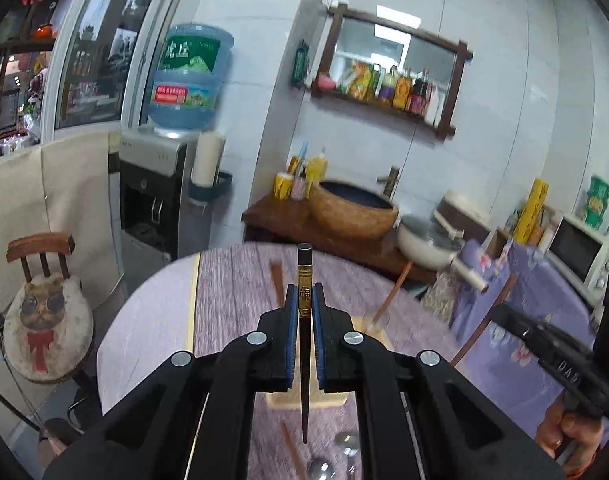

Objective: Organize utensils
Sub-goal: 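Lift both chopsticks upright and carry them over the cream holder with both tools, then open both tools to drop the chopsticks into the holder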

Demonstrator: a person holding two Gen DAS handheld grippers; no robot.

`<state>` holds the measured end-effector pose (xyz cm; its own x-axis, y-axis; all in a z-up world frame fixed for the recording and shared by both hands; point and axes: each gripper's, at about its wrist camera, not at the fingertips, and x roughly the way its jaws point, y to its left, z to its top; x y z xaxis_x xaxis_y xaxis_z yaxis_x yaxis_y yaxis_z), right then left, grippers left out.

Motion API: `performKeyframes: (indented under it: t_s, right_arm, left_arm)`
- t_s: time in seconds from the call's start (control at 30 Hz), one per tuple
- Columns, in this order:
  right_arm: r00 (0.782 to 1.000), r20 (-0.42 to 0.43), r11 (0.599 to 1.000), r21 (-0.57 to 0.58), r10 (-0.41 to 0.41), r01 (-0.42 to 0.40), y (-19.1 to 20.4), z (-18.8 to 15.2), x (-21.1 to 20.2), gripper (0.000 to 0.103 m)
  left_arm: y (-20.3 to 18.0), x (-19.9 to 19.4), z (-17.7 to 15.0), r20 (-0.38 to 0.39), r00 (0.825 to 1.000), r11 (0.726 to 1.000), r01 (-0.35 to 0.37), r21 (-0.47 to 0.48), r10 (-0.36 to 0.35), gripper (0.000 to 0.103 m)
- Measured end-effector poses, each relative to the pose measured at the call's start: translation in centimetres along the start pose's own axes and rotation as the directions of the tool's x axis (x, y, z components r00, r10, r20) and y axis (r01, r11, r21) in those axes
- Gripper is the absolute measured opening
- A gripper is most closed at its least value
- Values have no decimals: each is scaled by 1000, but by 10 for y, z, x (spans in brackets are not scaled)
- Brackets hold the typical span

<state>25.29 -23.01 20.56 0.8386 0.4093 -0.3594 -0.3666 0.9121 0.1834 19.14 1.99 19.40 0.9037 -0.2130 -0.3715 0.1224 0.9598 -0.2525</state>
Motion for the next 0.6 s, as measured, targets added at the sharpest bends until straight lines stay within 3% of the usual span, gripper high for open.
performKeyframes:
  t_s: [0.17, 0.33, 0.6]
  right_arm:
    - [995, 100, 999, -22, -30, 32, 15, 42, -2, 7]
    - [981, 175, 996, -20, -85, 90, 21, 74, 13, 7]
    - [990, 56, 992, 0, -126, 126, 11, 38, 81, 7]
  left_arm:
    - [-12, 4, 43, 81, 997, 1000, -3, -19, 4, 8]
    - [-15, 26, 58, 114, 993, 998, -38, -40, 42, 8]
    - [-5, 74, 12, 31, 996, 996, -85, -27, 86, 8]
